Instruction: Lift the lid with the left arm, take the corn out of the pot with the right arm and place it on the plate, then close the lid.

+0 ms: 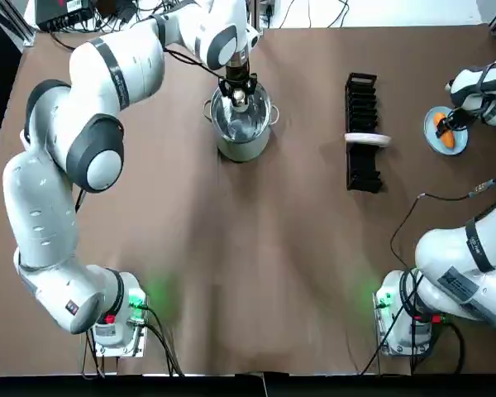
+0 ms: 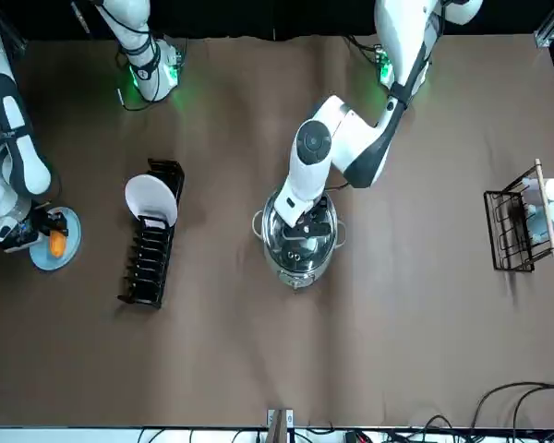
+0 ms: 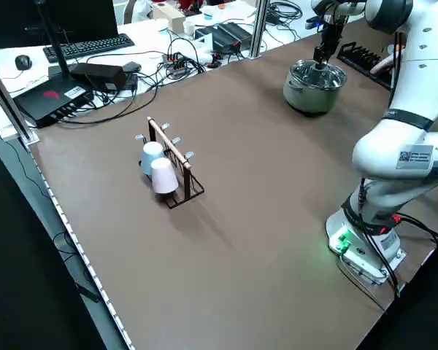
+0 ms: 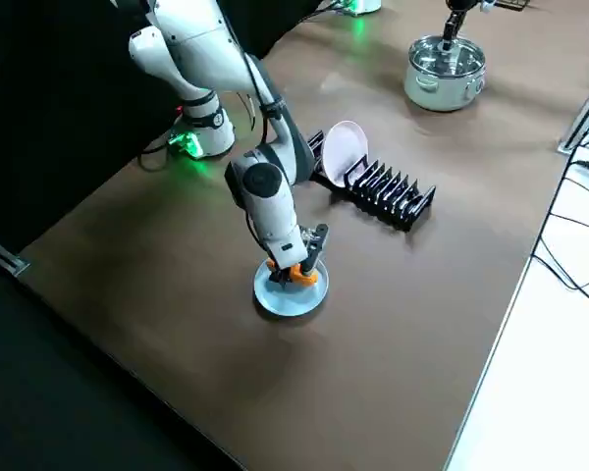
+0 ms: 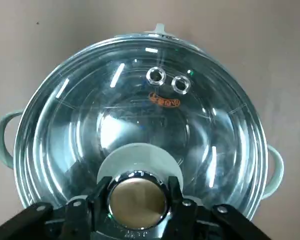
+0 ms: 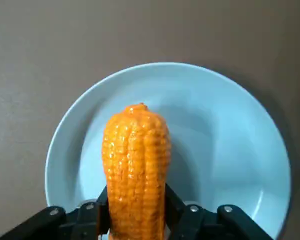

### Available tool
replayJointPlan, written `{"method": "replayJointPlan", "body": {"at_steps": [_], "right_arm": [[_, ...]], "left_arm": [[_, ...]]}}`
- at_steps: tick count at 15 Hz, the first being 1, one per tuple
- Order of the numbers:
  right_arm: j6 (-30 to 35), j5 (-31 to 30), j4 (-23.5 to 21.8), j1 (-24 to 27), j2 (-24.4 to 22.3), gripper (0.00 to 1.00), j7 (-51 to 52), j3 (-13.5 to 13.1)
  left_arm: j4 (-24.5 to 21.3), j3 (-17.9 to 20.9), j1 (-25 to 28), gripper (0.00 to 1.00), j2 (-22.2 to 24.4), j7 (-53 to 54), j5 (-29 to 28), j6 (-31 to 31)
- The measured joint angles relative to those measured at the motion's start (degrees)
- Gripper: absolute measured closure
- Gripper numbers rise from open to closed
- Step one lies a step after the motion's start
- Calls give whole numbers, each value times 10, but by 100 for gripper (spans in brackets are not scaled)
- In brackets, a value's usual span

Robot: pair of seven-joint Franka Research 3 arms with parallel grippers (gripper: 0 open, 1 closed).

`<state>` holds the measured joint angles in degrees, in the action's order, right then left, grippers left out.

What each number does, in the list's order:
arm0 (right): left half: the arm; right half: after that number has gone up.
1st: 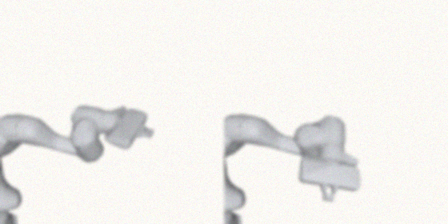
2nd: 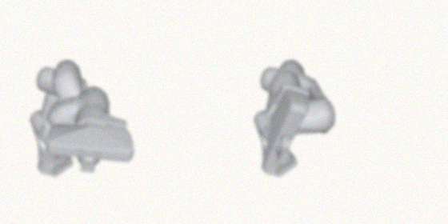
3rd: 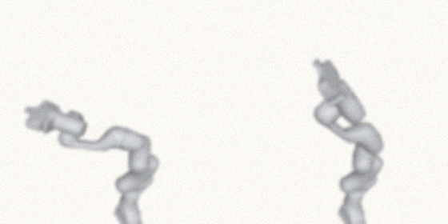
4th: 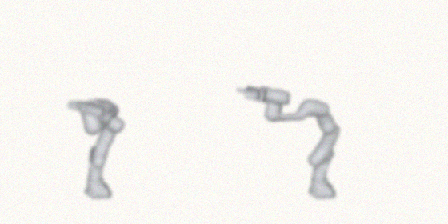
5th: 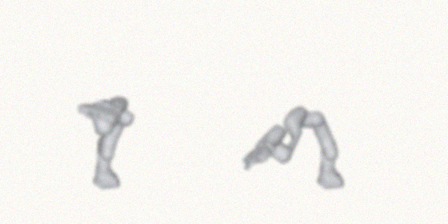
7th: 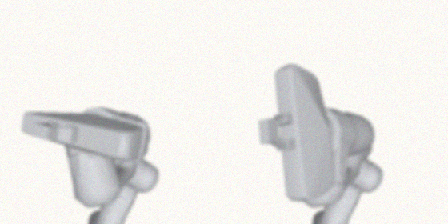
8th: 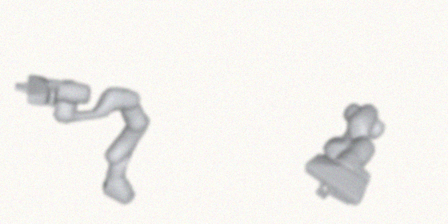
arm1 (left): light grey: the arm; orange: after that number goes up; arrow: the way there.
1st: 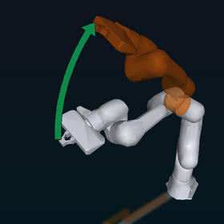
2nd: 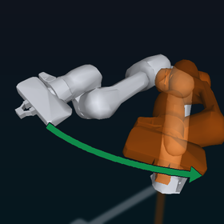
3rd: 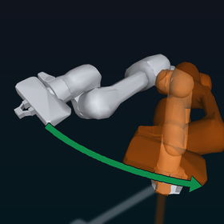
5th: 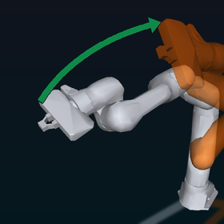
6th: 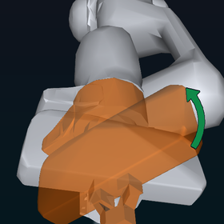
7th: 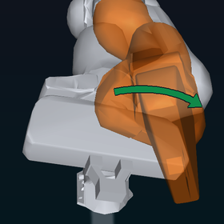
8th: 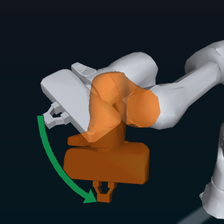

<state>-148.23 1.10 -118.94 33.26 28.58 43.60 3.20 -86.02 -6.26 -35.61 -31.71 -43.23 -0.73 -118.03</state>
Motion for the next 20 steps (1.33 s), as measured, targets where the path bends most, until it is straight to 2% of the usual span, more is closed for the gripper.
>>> {"method": "replayJointPlan", "body": {"at_steps": [6, 11, 12, 14, 16, 18, 19, 20], "right_arm": [[-6, 0, 11, 0, 9, 60, 7, 0], [-6, 0, 29, 1, 14, 60, 14, 0], [-6, 0, 34, 1, 18, 60, 20, -1], [-5, 0, 45, 3, 22, 59, 29, -3], [-4, 0, 50, 6, 23, 59, 36, -3], [-2, 0, 51, 7, 24, 52, 41, -4], [-2, 0, 51, 7, 24, 52, 42, -4], [-2, 0, 51, 7, 24, 46, 43, -4]], "left_arm": [[1, 1, 0, 48, 0, -2, 0, 0], [9, 7, 7, 6, 32, -4, 0, 24], [10, 8, 11, 0, 44, -4, 0, 34], [12, 12, 30, 0, 75, -1, -3, 63], [16, 12, 69, 0, 113, 46, -5, 97], [17, 11, 115, 0, 159, 117, -5, 159], [18, 11, 135, 0, 183, 156, -5, 197], [18, 11, 153, 0, 206, 200, -5, 235]]}}
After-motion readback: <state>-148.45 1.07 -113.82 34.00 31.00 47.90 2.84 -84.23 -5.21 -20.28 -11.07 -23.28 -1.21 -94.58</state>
